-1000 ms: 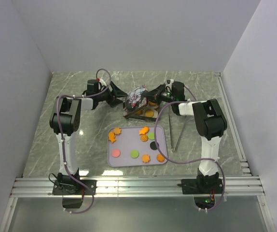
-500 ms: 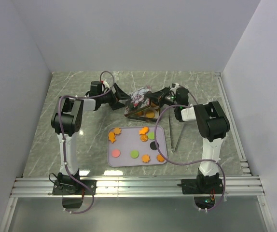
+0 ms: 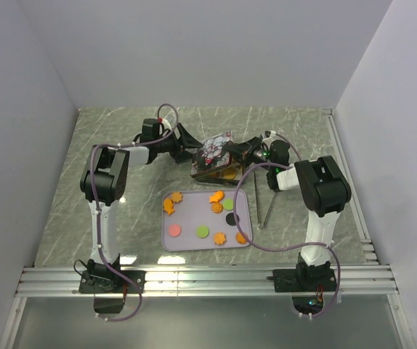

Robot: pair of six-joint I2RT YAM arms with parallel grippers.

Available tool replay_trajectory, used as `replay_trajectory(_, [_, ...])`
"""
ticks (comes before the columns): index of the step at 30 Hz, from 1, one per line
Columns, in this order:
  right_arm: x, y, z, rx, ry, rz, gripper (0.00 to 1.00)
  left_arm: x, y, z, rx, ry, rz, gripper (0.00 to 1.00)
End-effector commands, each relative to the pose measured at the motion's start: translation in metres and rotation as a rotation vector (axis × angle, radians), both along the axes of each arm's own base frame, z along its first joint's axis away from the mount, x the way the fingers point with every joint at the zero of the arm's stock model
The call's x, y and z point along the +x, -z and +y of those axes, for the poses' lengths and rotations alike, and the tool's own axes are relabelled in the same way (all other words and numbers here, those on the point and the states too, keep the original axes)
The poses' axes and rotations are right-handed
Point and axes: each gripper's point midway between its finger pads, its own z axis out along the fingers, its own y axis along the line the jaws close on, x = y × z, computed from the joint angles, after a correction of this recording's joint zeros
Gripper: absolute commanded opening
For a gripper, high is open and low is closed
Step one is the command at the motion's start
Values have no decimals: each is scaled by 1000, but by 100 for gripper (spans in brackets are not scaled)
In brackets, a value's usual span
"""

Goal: Pack the cookies

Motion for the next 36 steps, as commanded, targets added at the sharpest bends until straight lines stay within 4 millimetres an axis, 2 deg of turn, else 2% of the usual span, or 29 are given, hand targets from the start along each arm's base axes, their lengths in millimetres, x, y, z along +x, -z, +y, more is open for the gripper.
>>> replay_trajectory(1, [3, -14, -9, -12, 33, -79, 0, -3, -34, -19, -14, 71, -80, 85])
replay_trajectory(4, [5, -8, -14, -10, 44, -66, 1, -6, -34, -24, 9, 85, -73, 84])
replay_trajectory(6, [3, -3, -16, -11, 47, -50, 8, -8, -37, -25, 19, 88, -72, 84])
replay_trajectory(7, [2, -1, -19, -16, 52, -47, 18, -8, -38, -26, 24, 89, -79, 84])
replay_trajectory(10, [-2, 8, -23, -46, 63, -32, 32, -7, -44, -28, 22, 87, -84, 83])
replay_trajectory(17, [-7, 24, -27, -127, 56, 6, 50, -3, -55, -37, 34, 96, -107, 82])
replay_trajectory(19, [-8, 22, -30, -143, 59, 3, 55, -3, -55, -41, 41, 100, -110, 82])
replay_trajectory(20, [-11, 27, -30, -168, 52, 18, 56, -3, -57, -41, 47, 101, -110, 82])
replay_trajectory(21, [-12, 21, -32, -178, 54, 4, 60, -3, -57, -43, 55, 100, -113, 82])
replay_trajectory(26, [-16, 22, -42, -284, 59, 26, 68, -2, -59, -46, 72, 101, -121, 82])
replay_trajectory(36, [-31, 28, -70, -562, 81, 105, 71, -2, -58, -47, 90, 93, -123, 81])
